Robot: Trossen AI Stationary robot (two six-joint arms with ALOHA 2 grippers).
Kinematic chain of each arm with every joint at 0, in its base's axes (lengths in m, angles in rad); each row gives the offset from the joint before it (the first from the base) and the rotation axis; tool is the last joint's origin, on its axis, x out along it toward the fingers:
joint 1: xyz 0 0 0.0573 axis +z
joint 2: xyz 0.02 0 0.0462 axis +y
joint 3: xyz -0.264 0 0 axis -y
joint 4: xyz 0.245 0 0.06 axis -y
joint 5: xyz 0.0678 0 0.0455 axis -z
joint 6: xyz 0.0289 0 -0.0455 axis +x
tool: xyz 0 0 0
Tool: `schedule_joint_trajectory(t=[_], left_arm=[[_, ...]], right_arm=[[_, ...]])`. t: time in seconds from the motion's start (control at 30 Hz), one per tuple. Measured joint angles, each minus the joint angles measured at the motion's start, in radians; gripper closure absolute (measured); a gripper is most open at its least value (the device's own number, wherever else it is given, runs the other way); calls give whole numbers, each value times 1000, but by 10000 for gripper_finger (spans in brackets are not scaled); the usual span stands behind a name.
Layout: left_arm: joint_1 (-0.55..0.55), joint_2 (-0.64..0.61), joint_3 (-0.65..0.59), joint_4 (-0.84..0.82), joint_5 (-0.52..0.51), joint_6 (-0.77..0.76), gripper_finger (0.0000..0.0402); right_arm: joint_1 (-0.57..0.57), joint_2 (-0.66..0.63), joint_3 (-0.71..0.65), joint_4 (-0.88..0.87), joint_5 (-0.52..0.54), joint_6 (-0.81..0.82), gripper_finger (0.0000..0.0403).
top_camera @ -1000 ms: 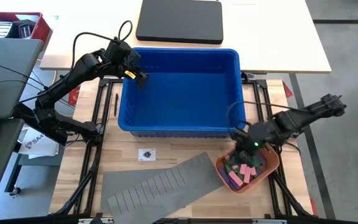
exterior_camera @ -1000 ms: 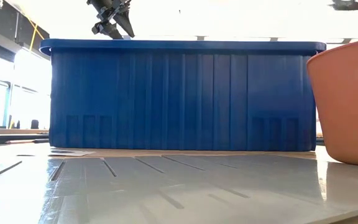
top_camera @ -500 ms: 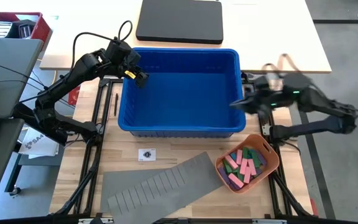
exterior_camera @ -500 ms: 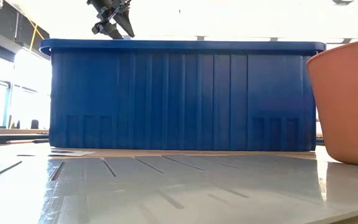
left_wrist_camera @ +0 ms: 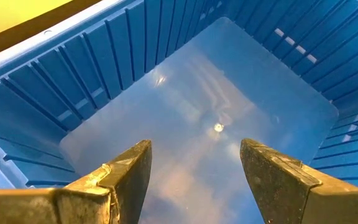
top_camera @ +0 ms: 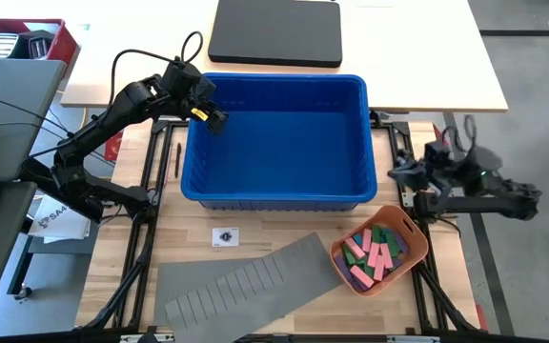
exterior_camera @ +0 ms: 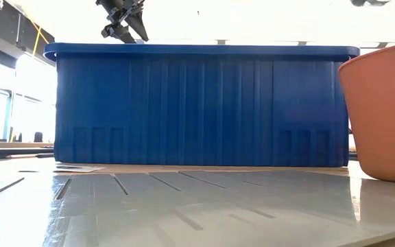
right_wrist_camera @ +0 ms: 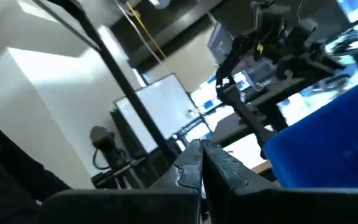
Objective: Sort blocks
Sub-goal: Move the blue bin to the other table
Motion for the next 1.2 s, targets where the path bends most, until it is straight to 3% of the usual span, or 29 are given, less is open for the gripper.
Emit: schedule_joint_trajectory(t=[0.2, 0.43, 0.67, 1.07, 1.2], left_arm=[[0, 0, 0, 0, 0, 0, 164], [0, 0, 0, 0, 0, 0, 164], [0, 0, 0, 1, 0, 0, 164], [0, 0, 0, 1, 0, 0, 164], [0, 0, 0, 1, 0, 0, 164]], right_arm=[[27, -165, -269, 191, 9, 12, 402], [27, -300, -436, 193, 9, 4, 403], [27, -299, -491, 45, -34, -55, 403], [26, -296, -492, -227, 33, -253, 403], [29, -291, -491, -235, 81, -212, 403]])
